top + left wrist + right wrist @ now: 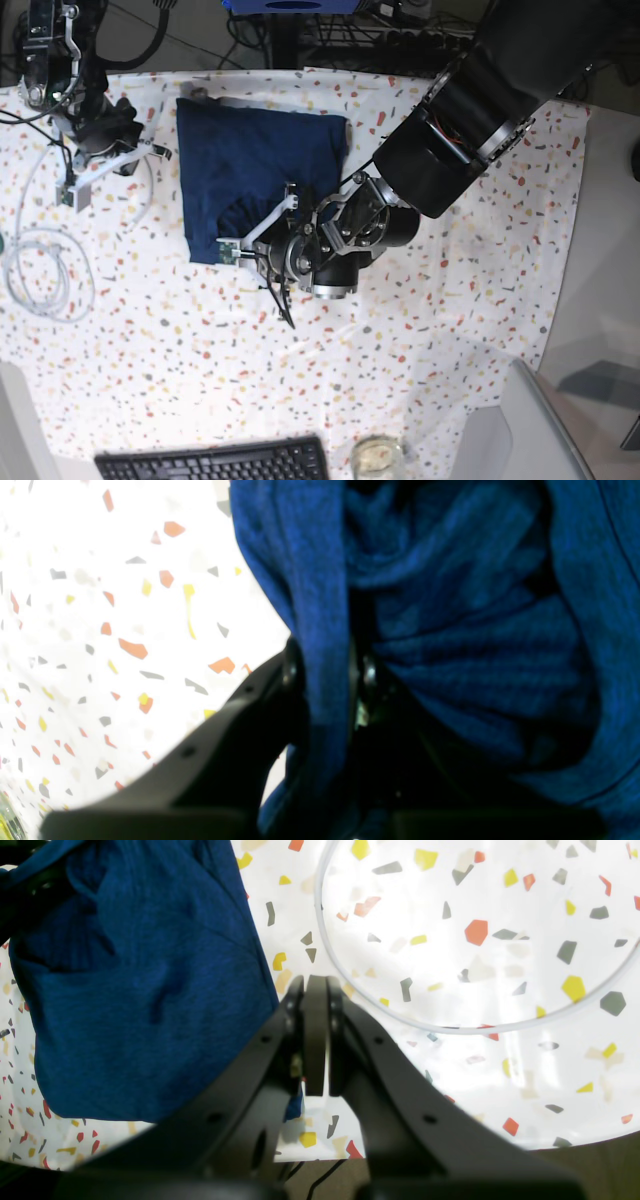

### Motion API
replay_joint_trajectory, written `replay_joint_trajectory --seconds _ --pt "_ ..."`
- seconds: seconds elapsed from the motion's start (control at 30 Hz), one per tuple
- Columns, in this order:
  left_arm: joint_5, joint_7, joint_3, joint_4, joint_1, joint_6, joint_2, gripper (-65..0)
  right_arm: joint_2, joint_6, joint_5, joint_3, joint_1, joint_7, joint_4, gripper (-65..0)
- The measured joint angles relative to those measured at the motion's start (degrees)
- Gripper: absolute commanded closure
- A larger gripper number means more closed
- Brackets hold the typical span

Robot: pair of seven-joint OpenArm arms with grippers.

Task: Layout the t-shirt on the table in an organized manner, then fold the t-shirt properly
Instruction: 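Tuck and smooth the bundle's side edge with the left gripper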

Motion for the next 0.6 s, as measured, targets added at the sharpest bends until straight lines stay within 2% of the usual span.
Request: replay_joint_trajectory --seconds 0.37,0.5,0.6 --pt "-0.24 -0.20 0.00 0.13 0.00 0.00 -0.28 0.0 0.15 0.02 -0.02 0.00 -0.02 0.00 0.00 -0.6" --pt "-0.20 0.26 -0.02 0.96 0.17 0.02 -0.39 -17.4 0.15 0.02 -0.02 0.00 0.00 0.00 0.00 -0.6" --pt "-0.15 4.90 0.09 3.91 0.35 -0.04 -0.42 -27.8 0.13 0.02 0.00 0.00 0.07 -0.02 0.00 -0.6"
